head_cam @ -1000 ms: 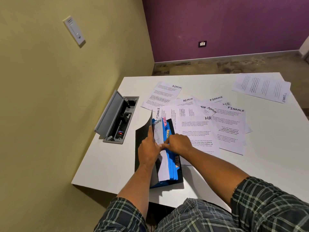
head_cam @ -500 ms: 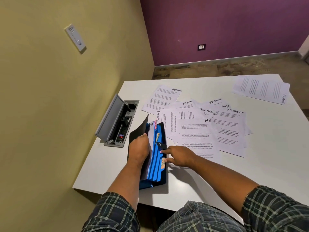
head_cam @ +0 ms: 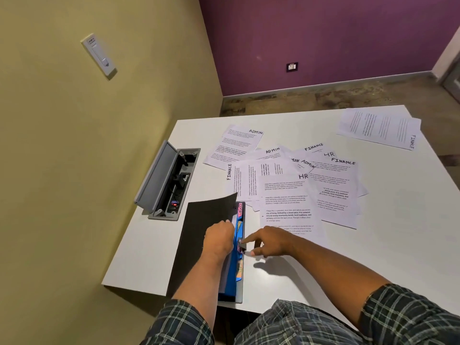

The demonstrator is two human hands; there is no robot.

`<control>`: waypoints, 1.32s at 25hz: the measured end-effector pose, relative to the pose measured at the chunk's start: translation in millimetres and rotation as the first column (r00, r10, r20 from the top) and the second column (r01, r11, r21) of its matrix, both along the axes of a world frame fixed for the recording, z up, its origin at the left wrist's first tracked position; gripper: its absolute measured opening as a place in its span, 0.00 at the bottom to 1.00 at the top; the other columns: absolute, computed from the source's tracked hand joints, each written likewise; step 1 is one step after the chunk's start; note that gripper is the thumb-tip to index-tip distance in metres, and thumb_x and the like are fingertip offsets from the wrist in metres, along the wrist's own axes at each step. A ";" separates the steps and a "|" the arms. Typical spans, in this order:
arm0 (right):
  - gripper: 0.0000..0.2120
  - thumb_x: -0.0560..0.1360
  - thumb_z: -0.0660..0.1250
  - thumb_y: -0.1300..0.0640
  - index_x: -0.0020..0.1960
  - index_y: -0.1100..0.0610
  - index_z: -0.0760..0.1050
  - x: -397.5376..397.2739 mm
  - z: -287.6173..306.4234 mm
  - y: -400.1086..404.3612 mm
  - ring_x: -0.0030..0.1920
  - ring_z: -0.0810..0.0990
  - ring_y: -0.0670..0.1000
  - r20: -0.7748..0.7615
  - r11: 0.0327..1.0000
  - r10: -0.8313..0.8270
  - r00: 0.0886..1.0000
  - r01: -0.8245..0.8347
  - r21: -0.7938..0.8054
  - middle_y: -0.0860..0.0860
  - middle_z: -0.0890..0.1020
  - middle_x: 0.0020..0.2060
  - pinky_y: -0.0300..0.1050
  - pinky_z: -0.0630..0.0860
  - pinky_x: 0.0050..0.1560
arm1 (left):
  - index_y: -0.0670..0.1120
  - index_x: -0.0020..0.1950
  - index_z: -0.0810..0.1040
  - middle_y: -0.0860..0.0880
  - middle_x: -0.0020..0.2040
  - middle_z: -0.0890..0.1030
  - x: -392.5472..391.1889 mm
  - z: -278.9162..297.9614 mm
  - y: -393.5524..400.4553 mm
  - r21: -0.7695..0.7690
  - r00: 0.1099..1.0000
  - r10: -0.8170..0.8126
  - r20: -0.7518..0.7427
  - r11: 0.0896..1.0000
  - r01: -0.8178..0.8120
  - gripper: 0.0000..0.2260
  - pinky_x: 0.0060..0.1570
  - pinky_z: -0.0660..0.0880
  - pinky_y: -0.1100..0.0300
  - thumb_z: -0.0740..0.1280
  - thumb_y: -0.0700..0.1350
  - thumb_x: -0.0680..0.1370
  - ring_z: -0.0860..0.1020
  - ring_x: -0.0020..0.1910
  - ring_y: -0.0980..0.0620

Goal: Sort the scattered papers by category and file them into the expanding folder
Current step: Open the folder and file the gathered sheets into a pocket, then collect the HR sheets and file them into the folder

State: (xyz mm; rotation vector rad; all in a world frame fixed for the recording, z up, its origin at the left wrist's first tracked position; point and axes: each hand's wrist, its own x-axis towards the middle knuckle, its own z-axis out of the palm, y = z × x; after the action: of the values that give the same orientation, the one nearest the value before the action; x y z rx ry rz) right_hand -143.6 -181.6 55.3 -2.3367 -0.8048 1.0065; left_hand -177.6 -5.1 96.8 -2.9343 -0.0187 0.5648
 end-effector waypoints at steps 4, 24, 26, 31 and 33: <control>0.17 0.77 0.67 0.43 0.65 0.34 0.76 0.5 -10.8 -35.0 0.48 0.81 0.40 0.097 0.974 -0.227 0.969 0.224 0.040 0.38 0.85 0.54 0.43 0.75 0.54 | 0.45 0.58 0.78 0.46 0.53 0.81 -4.9 -20.9 -13.7 -0.036 0.999 0.026 -0.020 0.999 -0.027 0.11 0.47 0.76 0.54 0.68 0.42 0.76 0.82 0.51 0.44; 0.30 0.66 0.76 0.44 0.61 0.59 0.71 -0.4 -63.6 -96.7 0.56 0.79 0.57 0.373 0.345 -0.806 0.460 0.876 -0.336 0.56 0.78 0.56 0.49 0.77 0.55 | 0.46 0.77 0.61 0.45 0.81 0.52 -16.4 -80.2 -80.4 -0.279 0.920 -0.054 -0.389 0.959 -0.061 0.36 0.74 0.55 0.42 0.68 0.52 0.71 0.55 0.78 0.43; 0.26 0.68 0.75 0.49 0.60 0.58 0.70 2.7 -67.1 -95.7 0.56 0.79 0.57 0.356 0.343 -0.817 0.454 0.878 -0.333 0.56 0.78 0.56 0.49 0.77 0.56 | 0.47 0.75 0.63 0.47 0.81 0.54 -15.5 -80.2 -80.1 -0.288 0.920 -0.042 -0.389 0.954 -0.079 0.34 0.73 0.59 0.43 0.68 0.52 0.71 0.60 0.76 0.43; 0.22 0.68 0.73 0.52 0.59 0.58 0.74 7.1 -71.9 -100.9 0.57 0.79 0.59 0.263 0.314 -0.882 0.391 0.904 -0.291 0.56 0.78 0.56 0.50 0.78 0.56 | 0.46 0.72 0.67 0.48 0.75 0.64 -9.5 -78.3 -77.0 -0.283 0.927 -0.037 -0.373 0.956 -0.076 0.30 0.66 0.68 0.47 0.69 0.51 0.71 0.70 0.69 0.43; 0.21 0.68 0.72 0.50 0.58 0.56 0.78 7.4 -74.1 -105.0 0.54 0.80 0.59 0.163 0.329 -0.918 0.361 0.924 -0.196 0.55 0.80 0.53 0.50 0.79 0.51 | 0.46 0.69 0.69 0.48 0.70 0.67 -5.3 -74.6 -79.1 -0.272 0.927 -0.028 -0.374 0.959 -0.080 0.28 0.62 0.71 0.48 0.69 0.53 0.70 0.72 0.65 0.43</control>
State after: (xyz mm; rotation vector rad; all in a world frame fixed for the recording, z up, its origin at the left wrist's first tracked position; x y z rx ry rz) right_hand -136.3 -286.7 -18.7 -2.3892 0.7659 0.5198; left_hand -182.9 -84.3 22.1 -3.0382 0.0731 1.2200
